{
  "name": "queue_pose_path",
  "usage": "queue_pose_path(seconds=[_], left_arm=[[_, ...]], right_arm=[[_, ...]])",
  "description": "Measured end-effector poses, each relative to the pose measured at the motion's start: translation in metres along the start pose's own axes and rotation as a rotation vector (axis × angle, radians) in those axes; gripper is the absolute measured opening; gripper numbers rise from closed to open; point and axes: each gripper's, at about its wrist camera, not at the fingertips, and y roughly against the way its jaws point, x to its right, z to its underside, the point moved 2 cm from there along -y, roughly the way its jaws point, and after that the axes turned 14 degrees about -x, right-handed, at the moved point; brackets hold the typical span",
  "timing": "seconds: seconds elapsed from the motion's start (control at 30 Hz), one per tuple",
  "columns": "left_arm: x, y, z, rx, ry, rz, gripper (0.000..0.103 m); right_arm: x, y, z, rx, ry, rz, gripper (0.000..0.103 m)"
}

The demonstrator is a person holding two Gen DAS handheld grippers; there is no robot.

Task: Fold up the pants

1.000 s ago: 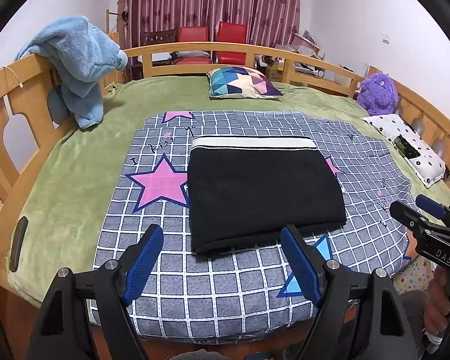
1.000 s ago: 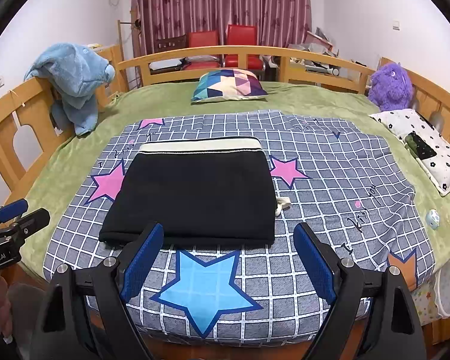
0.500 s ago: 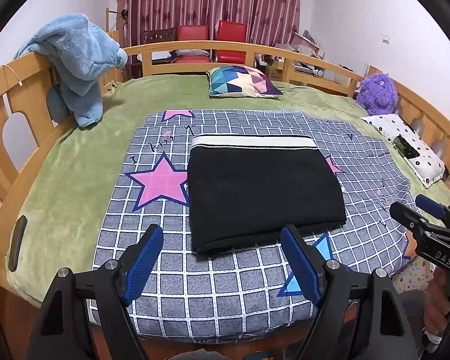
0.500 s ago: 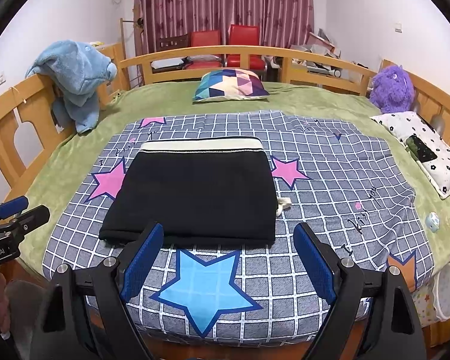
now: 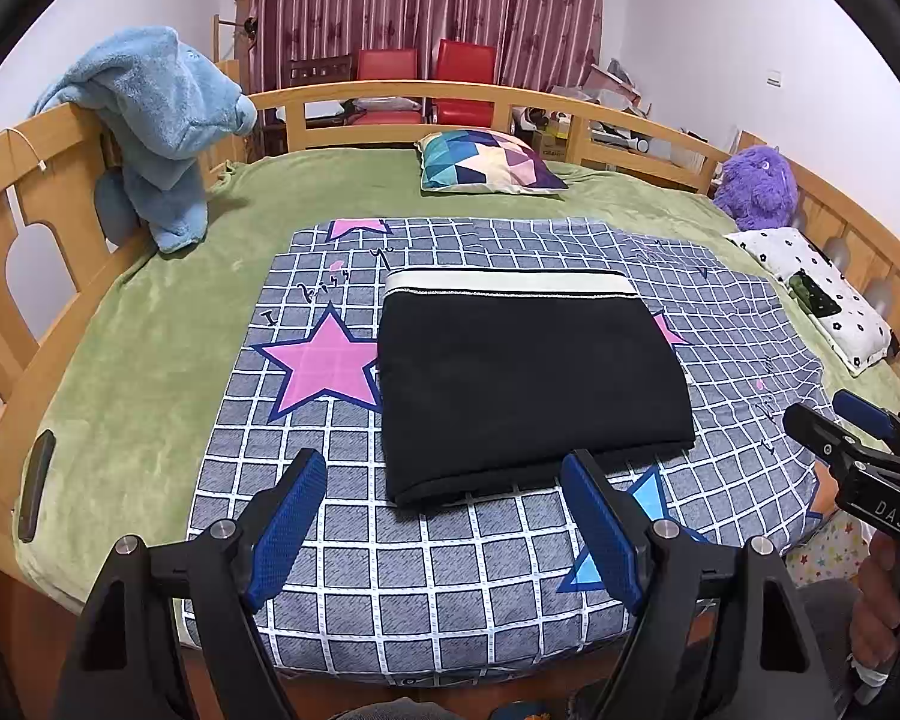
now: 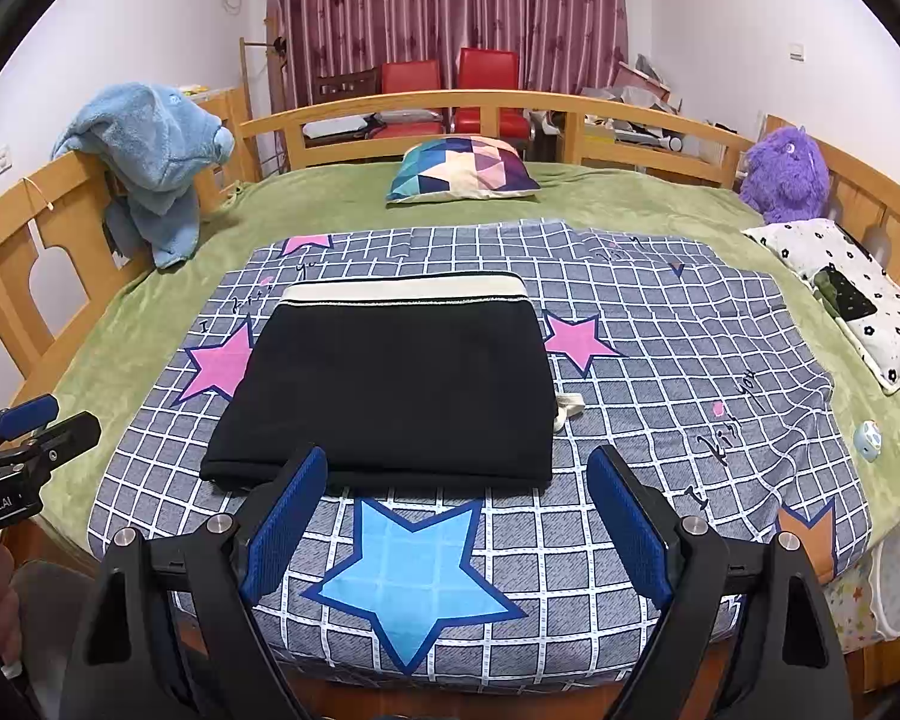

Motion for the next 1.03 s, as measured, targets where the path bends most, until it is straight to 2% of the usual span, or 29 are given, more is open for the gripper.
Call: queue_pose_path(seconds=[1.03], left_arm=[[0.0009,-0.0001,0.0002,0.000,-0.005,0.002,0.079]], right_arm=[[0.0062,-0.0012,-0.0022,-0.001,0.003,-0.021,0.087]])
